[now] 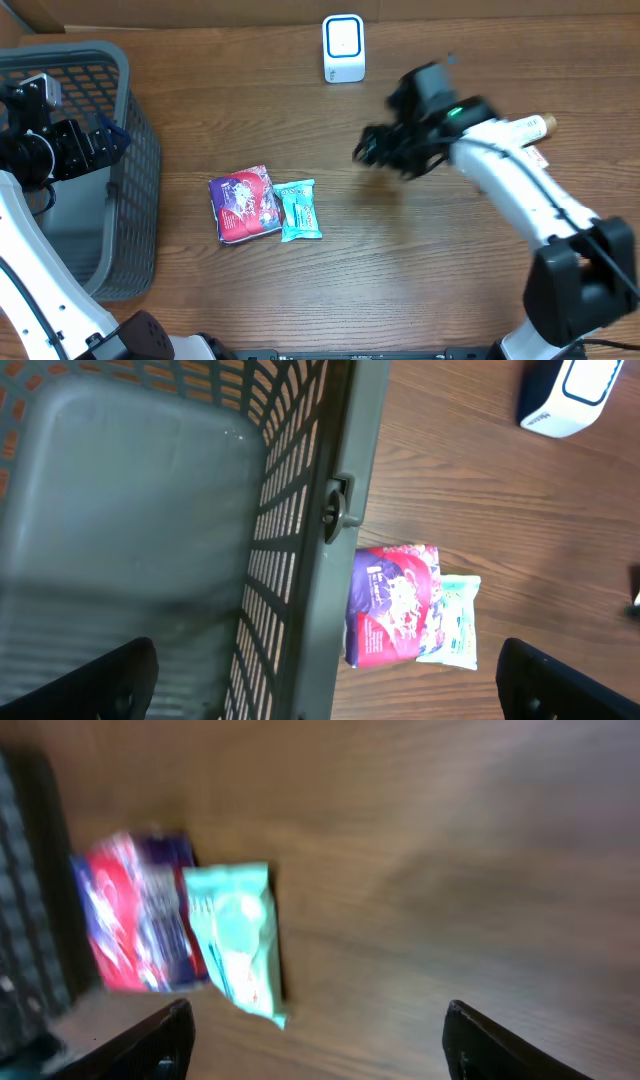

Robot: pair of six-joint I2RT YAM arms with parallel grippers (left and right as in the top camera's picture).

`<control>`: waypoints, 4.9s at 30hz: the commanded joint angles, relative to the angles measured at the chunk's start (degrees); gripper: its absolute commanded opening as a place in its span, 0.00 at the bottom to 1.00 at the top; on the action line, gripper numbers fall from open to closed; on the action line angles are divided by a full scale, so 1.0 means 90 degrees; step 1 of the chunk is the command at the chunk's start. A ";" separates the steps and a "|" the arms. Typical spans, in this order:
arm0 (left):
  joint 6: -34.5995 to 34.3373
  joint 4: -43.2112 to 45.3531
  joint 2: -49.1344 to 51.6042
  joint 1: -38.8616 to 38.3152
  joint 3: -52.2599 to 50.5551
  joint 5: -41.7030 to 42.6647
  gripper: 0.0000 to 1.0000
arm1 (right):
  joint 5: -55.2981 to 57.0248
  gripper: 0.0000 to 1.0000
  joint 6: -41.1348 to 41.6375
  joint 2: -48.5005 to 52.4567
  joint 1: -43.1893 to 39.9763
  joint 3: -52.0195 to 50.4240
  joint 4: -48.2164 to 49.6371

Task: Scan the item barcode
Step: 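Move the right gripper left over the mint-green tissue pack, then lower the right gripper and grasp the mint-green tissue pack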

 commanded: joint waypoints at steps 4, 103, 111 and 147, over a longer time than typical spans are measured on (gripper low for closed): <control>0.0022 0.0005 0.0039 -0.0012 0.0010 -0.0012 1.00 | -0.0063 0.80 0.0823 0.0007 0.0627 -0.1030 0.0852; 0.0022 0.0005 0.0039 -0.0010 0.0010 -0.0012 1.00 | 0.1360 0.04 0.2518 0.0702 0.2715 -0.1911 0.4012; 0.0022 0.0005 0.0039 -0.0012 0.0010 -0.0012 1.00 | 0.1248 0.04 0.2050 0.0051 0.2220 -0.1909 0.3269; 0.0022 0.0005 0.0039 -0.0010 0.0010 -0.0012 1.00 | 0.2990 0.72 0.1117 0.1372 0.3043 -0.0483 0.2992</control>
